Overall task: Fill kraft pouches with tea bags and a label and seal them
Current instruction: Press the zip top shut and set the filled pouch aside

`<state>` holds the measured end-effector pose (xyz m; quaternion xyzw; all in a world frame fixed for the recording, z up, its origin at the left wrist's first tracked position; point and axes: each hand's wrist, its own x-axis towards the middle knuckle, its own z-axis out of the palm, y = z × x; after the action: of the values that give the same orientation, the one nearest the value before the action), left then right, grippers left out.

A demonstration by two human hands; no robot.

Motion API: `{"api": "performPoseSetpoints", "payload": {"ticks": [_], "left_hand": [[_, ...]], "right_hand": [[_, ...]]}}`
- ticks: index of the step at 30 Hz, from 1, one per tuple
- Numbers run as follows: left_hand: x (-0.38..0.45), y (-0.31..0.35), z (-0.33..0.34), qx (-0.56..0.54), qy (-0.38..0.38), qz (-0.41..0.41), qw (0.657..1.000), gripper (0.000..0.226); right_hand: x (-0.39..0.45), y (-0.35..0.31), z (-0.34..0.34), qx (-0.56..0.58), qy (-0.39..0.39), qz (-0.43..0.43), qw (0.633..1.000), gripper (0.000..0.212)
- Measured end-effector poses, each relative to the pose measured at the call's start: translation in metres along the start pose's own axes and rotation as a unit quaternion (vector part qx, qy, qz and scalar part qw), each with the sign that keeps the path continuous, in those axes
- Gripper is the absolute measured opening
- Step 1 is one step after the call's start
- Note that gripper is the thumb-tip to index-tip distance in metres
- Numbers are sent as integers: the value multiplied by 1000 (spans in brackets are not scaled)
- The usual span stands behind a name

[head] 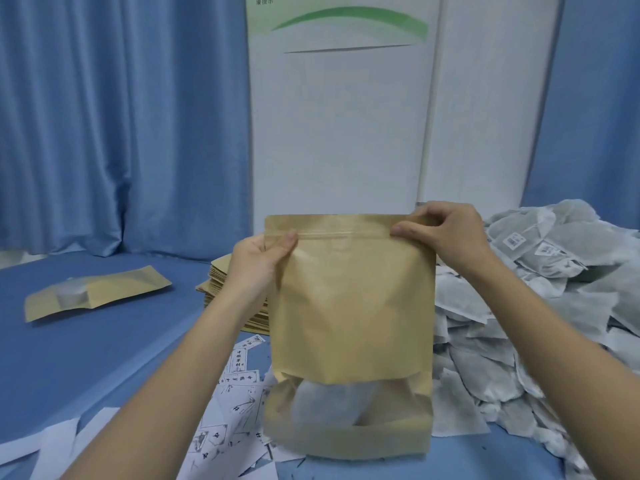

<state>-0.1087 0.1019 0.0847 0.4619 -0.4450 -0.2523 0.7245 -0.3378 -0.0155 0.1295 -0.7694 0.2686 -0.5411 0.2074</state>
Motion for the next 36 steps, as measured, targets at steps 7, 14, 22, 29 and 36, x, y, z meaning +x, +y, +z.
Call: {"api": "performPoseSetpoints", "payload": {"ticks": [7,14,22,29,36], "left_hand": [[3,-3,22,44,34,35,998,30],[-8,-17,40,88,6,52,995,23],[-13,-18,44,38,-16,50,998,26],[-13,-23,40,0,23,43,999,29],[-14,-24,42,128,102,120,979,31]], "right_hand": [[-1,4,-21,-72,-28,-31,996,31],[2,-31,-9,-268,-213,-31,939,50],[14,-42,20,-209,-296,-31,931,31],[15,-48,27,-201,-317,-28,927,14],[14,-48,43,-267,-282,-92,917,36]]}}
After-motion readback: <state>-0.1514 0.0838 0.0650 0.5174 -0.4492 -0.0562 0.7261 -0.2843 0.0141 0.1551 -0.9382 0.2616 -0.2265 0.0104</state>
